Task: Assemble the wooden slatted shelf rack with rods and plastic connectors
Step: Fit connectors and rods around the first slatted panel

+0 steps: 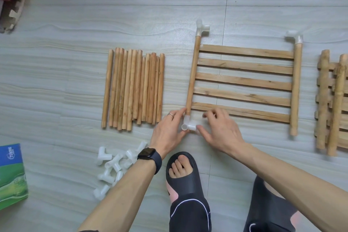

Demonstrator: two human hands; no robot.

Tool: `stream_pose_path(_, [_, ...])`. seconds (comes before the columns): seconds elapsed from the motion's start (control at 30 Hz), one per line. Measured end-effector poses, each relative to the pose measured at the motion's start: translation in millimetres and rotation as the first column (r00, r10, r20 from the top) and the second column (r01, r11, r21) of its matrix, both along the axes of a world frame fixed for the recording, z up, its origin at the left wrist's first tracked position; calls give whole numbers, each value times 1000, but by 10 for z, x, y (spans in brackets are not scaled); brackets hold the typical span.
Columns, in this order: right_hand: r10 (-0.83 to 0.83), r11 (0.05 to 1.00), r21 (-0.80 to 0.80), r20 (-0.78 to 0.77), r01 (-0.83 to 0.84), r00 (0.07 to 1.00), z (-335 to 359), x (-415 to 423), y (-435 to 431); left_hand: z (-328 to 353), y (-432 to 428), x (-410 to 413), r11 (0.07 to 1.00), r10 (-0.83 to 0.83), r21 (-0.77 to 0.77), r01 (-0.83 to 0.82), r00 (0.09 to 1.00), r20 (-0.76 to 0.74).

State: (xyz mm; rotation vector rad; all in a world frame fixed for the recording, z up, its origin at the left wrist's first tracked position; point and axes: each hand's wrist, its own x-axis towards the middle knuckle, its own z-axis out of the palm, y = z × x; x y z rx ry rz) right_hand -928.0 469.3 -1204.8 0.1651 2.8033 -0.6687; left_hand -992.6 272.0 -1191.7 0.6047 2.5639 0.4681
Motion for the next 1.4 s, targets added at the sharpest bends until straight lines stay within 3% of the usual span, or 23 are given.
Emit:
stream_pose_path(0.07, [58,990,132,-42,-52,997,-19,-54,122,-23,1,-90,987,-150,-80,143,984,-94])
stream_pose_path(0.17, [105,969,225,14,-105,994,-45,-151,199,-44,53,-286,919,-353,-220,326,931,-97])
stream_pose_path(0.3, [150,969,205,-30,-141,988,-28,-271,280,-61,103,-469,849,-477,-291,441,877,-63])
stream_pose_path(0.53, [423,889,245,-118,-386,899,0,-357,530,7,153,-451,839,-513,-276,469,851,-111])
stream_pose_path(0.67, [512,832,278,-48,-481,858,-13,-471,612,13,149,-440,838,-541,-258,481,791,-284])
stream_pose_path(0.8, [543,816,256,-31,-519,839,-29,-499,638,-44,157,-681,743,-638,-391,544,752,-166])
stream_pose_path(0.9, [545,819,243,-45,-520,837,-33,-502,678,-96,234,-789,697,-684,-406,591,718,-127])
stream_pose_path(1.1, [547,825,235,-108,-513,830,-27,-505,737,-135,291,-817,698,-715,-317,643,652,-251])
stream_pose_path(1.4, [506,854,241,-176,-461,844,-32,-516,742,-112,375,-797,685,-715,-370,628,676,-177])
